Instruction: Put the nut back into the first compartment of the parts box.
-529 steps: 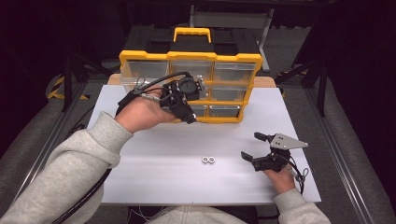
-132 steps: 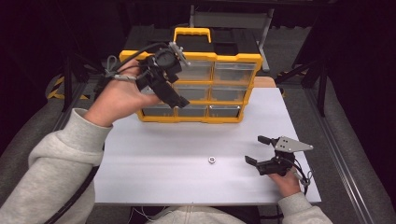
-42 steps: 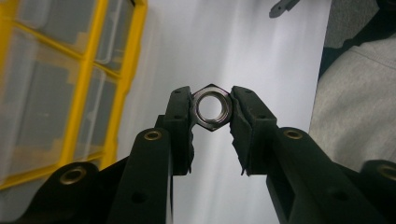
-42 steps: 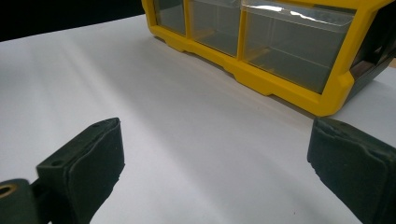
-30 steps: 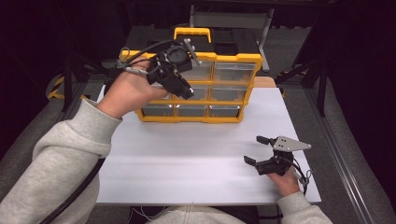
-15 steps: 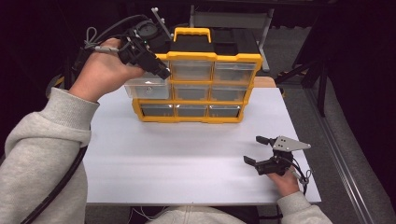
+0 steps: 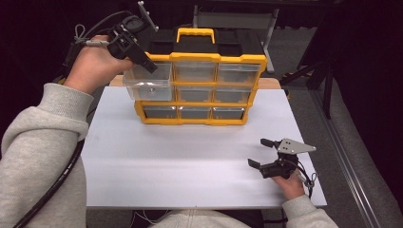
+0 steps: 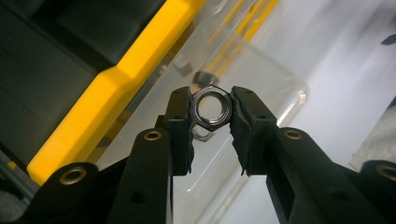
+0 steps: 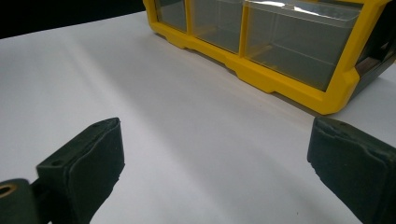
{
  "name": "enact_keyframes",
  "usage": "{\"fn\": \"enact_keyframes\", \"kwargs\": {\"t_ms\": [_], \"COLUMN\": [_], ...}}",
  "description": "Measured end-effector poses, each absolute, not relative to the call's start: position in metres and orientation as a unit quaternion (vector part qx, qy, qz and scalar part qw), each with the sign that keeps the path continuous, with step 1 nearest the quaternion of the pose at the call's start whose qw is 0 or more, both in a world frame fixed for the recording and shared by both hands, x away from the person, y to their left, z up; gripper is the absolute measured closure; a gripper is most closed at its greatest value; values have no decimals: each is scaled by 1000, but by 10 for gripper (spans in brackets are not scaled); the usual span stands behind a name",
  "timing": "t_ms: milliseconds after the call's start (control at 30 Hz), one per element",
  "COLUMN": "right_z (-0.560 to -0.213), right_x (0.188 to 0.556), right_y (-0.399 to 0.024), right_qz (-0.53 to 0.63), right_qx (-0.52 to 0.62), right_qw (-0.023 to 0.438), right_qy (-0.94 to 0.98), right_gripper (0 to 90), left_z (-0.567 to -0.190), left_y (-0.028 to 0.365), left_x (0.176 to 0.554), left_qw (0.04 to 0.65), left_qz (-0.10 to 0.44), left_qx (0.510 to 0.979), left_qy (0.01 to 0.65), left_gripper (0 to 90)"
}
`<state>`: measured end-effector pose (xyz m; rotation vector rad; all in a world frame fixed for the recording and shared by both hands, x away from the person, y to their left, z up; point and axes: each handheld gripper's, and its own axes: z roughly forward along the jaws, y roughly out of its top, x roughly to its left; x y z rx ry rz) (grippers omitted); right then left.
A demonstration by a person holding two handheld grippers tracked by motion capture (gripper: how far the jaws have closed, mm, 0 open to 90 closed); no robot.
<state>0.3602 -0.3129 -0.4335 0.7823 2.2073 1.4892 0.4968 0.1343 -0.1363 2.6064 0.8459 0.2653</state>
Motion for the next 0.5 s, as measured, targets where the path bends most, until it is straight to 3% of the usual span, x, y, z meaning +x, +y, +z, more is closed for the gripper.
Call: {"fn": "enact_keyframes", "kwargs": {"t_ms": [500], "right_z": [-434], "right_x": [360], "right_y": [-313], "right_qz": [525], "right_qx": [276], "right_qw": [181], "right_qy": [784], "right_gripper": [44], "left_z": [-167], "left_y": [142], "left_x": [526], "left_qw": [162], "left_qz": [48], "left_qx": [931], "left_qy": [325], "left_gripper": [694]}}
